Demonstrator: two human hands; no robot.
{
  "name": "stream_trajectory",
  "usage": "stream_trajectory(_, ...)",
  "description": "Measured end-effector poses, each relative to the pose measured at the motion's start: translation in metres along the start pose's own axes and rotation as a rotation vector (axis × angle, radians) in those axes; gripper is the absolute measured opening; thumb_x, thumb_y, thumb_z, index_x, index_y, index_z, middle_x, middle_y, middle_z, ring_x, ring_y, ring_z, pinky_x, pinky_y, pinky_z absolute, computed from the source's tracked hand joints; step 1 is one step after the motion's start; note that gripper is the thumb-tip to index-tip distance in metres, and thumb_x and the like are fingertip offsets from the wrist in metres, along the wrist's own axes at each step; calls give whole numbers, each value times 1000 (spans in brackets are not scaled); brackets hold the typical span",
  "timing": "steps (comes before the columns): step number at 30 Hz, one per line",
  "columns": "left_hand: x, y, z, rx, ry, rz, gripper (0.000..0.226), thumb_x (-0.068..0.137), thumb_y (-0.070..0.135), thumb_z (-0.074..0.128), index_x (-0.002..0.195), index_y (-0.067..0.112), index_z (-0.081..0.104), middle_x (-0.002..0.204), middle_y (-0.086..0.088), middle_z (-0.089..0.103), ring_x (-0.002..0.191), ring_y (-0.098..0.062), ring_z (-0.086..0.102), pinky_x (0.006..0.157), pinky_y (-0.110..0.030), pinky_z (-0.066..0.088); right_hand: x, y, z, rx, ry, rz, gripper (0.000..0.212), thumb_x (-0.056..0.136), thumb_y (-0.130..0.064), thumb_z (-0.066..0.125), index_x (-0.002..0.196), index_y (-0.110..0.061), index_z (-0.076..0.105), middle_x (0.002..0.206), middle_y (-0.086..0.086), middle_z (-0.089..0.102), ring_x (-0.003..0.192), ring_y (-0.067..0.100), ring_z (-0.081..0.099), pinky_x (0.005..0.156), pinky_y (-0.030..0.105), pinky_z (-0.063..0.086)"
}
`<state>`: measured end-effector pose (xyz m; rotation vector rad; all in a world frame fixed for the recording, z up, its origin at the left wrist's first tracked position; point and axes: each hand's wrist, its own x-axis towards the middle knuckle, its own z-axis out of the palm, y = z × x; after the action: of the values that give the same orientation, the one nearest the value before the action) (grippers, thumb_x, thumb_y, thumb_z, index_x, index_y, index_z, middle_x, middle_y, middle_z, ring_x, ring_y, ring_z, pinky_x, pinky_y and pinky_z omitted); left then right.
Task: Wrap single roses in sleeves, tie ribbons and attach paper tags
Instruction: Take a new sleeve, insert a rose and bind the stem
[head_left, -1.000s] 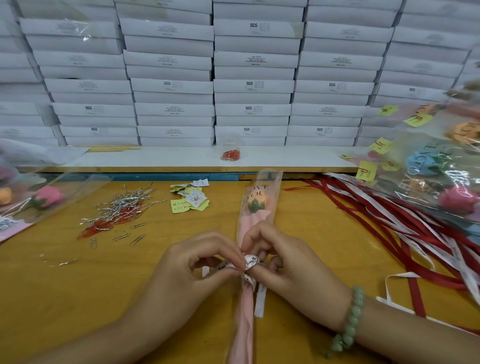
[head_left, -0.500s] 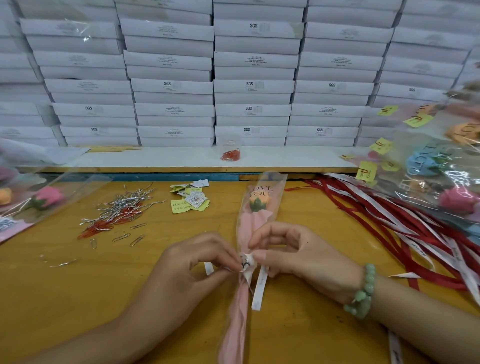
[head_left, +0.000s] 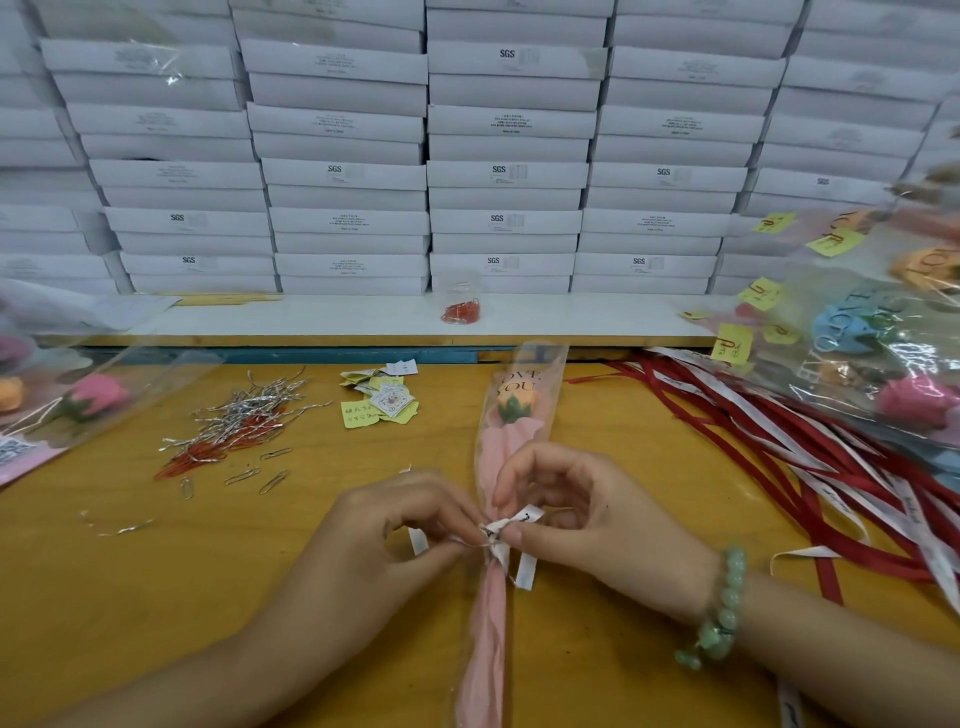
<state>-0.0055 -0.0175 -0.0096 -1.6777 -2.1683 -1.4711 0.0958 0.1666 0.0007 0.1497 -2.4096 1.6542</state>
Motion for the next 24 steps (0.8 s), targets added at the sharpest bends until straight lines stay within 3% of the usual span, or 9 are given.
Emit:
stream_trajectory(5, -1, 3, 0, 83, 11, 91, 13, 77, 6, 72, 77, 20, 75, 88, 15, 68, 83, -6, 67, 72, -15, 49, 1, 1, 1, -32, 23, 17, 18, 81, -5, 73, 95, -12, 64, 94, 0, 68, 87, 19, 67, 75, 42, 55)
stream_trajectory(13, -4, 9, 2, 181, 8, 179, 5, 78, 10, 71, 75, 12, 74, 90, 11, 67, 86, 0, 64, 73, -14, 50, 0, 2, 3, -139, 15, 23, 16, 85, -13, 70, 99, -19, 66, 93, -4, 70, 89, 14, 67, 80, 48, 54)
stream_trajectory(17, -5, 11, 2, 230, -24, 196, 11, 82, 20, 69, 76, 13, 74, 92, 11, 66, 88, 3, 61, 74, -10, 47, 0, 3, 3, -126, 2, 19, 12, 88, -12, 67, 97, -19, 64, 90, -5, 69, 87, 15, 67, 82, 41, 55)
stream_trajectory(24, -4, 9, 2, 185, 11, 158, 7, 77, 7, 70, 74, 11, 74, 89, 10, 66, 82, -2, 64, 69, -18, 50, 0, 2, 0, -2, -52, 45, 9, 85, -5, 69, 92, -10, 65, 86, -9, 67, 85, 5, 65, 77, 22, 53)
